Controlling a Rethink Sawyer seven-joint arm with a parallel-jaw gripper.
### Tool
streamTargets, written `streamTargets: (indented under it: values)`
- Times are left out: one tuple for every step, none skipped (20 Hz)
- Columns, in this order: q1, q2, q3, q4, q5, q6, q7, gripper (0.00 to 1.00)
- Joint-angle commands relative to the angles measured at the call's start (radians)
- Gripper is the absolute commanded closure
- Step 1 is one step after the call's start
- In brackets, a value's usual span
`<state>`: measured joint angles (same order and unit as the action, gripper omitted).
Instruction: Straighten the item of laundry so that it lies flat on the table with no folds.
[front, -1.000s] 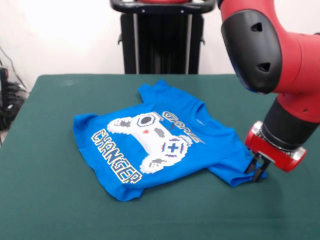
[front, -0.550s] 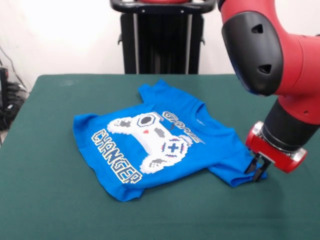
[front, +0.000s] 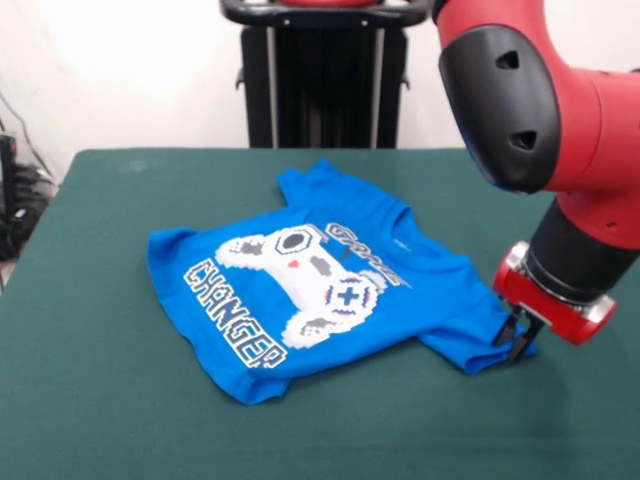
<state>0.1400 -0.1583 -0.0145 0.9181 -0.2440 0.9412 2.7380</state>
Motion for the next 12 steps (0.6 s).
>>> streamTargets:
  values:
    - [0.060,-0.042,0.135,-0.008,0.089,0.092,-0.008,1.00]
    - [0.059,-0.048,0.136,-0.007,0.093,0.104,-0.014,1.00]
    - [0.057,-0.053,0.137,-0.005,0.097,0.117,-0.020,1.00]
    - [0.056,-0.058,0.138,-0.005,0.101,0.126,-0.027,1.00]
    - [0.054,-0.061,0.140,-0.008,0.104,0.134,-0.034,1.00]
    - [0.055,-0.064,0.139,-0.008,0.107,0.138,-0.034,1.00]
    - [0.055,-0.065,0.139,-0.011,0.110,0.140,-0.034,1.00]
    - [0.056,-0.068,0.140,-0.008,0.116,0.136,-0.029,1.00]
    - [0.058,-0.070,0.138,-0.008,0.120,0.132,-0.027,1.00]
    - [0.058,-0.072,0.139,-0.006,0.124,0.128,-0.027,1.00]
    - [0.059,-0.075,0.139,-0.005,0.129,0.124,-0.027,1.00]
    - [0.059,-0.077,0.139,-0.004,0.133,0.123,-0.027,1.00]
